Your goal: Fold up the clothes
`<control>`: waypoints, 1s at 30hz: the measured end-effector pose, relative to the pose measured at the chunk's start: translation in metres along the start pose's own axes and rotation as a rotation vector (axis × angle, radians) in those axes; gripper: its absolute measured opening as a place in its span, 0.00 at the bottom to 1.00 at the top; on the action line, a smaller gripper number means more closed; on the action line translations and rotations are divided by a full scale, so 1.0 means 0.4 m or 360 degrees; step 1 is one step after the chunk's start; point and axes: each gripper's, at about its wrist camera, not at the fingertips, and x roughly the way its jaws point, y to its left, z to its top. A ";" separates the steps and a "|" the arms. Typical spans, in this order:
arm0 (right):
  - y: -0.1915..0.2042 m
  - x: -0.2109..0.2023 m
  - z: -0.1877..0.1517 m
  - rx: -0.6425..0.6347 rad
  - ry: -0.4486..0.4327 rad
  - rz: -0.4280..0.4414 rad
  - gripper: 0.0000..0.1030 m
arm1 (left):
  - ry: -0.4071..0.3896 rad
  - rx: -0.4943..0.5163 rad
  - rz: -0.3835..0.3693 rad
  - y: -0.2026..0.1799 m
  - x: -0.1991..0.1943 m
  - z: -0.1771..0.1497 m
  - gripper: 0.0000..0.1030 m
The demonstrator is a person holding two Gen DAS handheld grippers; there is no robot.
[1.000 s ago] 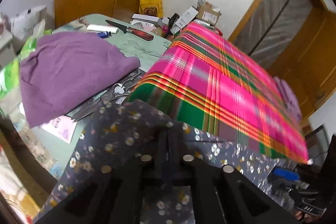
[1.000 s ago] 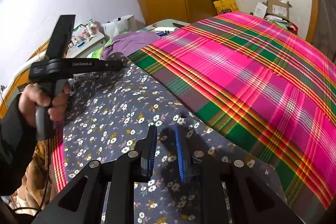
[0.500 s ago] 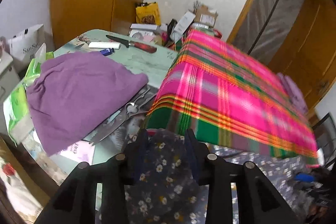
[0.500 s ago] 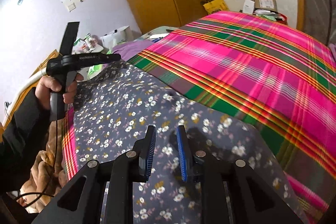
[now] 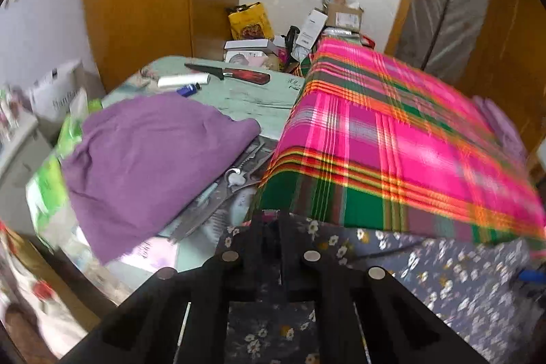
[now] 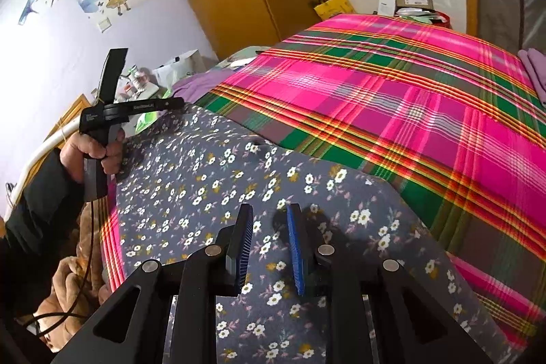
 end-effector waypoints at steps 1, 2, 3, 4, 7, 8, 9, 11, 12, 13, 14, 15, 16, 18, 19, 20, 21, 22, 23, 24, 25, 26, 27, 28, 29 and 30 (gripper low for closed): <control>-0.001 -0.002 0.000 0.0006 -0.0003 -0.0007 0.21 | -0.0004 -0.0005 0.0006 0.005 0.001 0.000 0.03; -0.002 -0.003 0.000 0.0010 -0.0005 -0.0013 0.21 | -0.0007 -0.0004 0.0018 0.007 0.002 0.000 0.01; -0.004 -0.004 -0.001 0.0013 -0.0005 -0.0018 0.21 | -0.0010 -0.0003 0.0032 0.009 0.004 -0.001 0.01; -0.005 -0.005 -0.001 0.0016 -0.0005 -0.0023 0.21 | -0.0016 0.0000 0.0039 0.009 0.005 -0.002 0.01; -0.007 -0.007 -0.004 0.0020 -0.0003 -0.0048 0.21 | -0.0035 0.0011 0.0084 0.008 0.010 -0.004 0.01; -0.007 -0.009 -0.004 0.0018 -0.0003 -0.0058 0.21 | -0.0038 0.0003 0.0090 0.011 0.015 -0.004 0.01; -0.006 -0.011 -0.004 0.0014 -0.0004 -0.0069 0.21 | -0.0041 -0.0006 0.0096 0.013 0.019 -0.004 0.01; -0.004 -0.014 -0.004 0.0007 -0.0005 -0.0102 0.21 | -0.0039 -0.0039 0.0077 0.025 0.023 -0.005 0.01; -0.003 -0.018 -0.004 0.0002 -0.0006 -0.0131 0.21 | -0.0038 -0.0056 0.0066 0.032 0.026 -0.005 0.01; -0.002 -0.022 -0.004 -0.0001 -0.0007 -0.0155 0.21 | -0.0036 -0.0074 0.0055 0.038 0.028 -0.006 0.01; -0.002 -0.026 -0.004 -0.0003 -0.0008 -0.0177 0.21 | -0.0036 -0.0082 0.0044 0.042 0.028 -0.005 0.01; -0.002 -0.030 -0.005 -0.0004 -0.0009 -0.0202 0.21 | -0.0035 -0.0089 0.0033 0.045 0.027 -0.004 0.01; 0.000 -0.034 -0.005 -0.0007 -0.0012 -0.0232 0.21 | -0.0047 -0.0086 0.0030 0.044 0.023 -0.006 0.01; 0.001 -0.045 -0.006 -0.0017 -0.0027 -0.0299 0.21 | -0.0077 -0.0076 0.0037 0.037 0.009 -0.010 0.01; 0.000 -0.051 -0.006 -0.0018 -0.0035 -0.0328 0.21 | -0.0094 -0.0070 0.0049 0.034 0.000 -0.012 0.01; -0.001 -0.058 -0.006 -0.0019 -0.0046 -0.0358 0.21 | -0.0115 -0.0072 0.0043 0.030 -0.012 -0.013 0.01; -0.001 -0.065 -0.007 -0.0020 -0.0056 -0.0382 0.22 | -0.0136 -0.0076 0.0033 0.027 -0.026 -0.014 0.01; -0.002 -0.071 -0.008 -0.0023 -0.0066 -0.0406 0.23 | -0.0153 -0.0076 0.0036 0.024 -0.038 -0.015 0.01; -0.001 -0.075 -0.008 -0.0027 -0.0072 -0.0427 0.23 | -0.0175 -0.0068 0.0051 0.015 -0.056 -0.016 0.01; -0.001 -0.078 -0.008 -0.0032 -0.0074 -0.0445 0.23 | -0.0193 -0.0059 0.0057 0.006 -0.071 -0.018 0.01; 0.000 -0.081 -0.010 -0.0039 -0.0071 -0.0452 0.23 | -0.0211 -0.0047 0.0057 -0.003 -0.085 -0.019 0.01; 0.003 -0.081 -0.012 -0.0048 -0.0068 -0.0459 0.23 | -0.0231 -0.0029 0.0056 -0.017 -0.103 -0.022 0.01; 0.009 -0.082 -0.014 -0.0064 -0.0066 -0.0476 0.23 | -0.0253 -0.0001 0.0062 -0.037 -0.122 -0.027 0.01; 0.015 -0.083 -0.017 -0.0086 -0.0067 -0.0503 0.23 | -0.0269 0.0028 0.0059 -0.060 -0.139 -0.034 0.01; 0.021 -0.084 -0.019 -0.0101 -0.0069 -0.0525 0.23 | -0.0285 0.0058 0.0054 -0.084 -0.156 -0.042 0.01; 0.026 -0.085 -0.021 -0.0115 -0.0071 -0.0547 0.23 | -0.0290 0.0082 0.0046 -0.104 -0.168 -0.049 0.01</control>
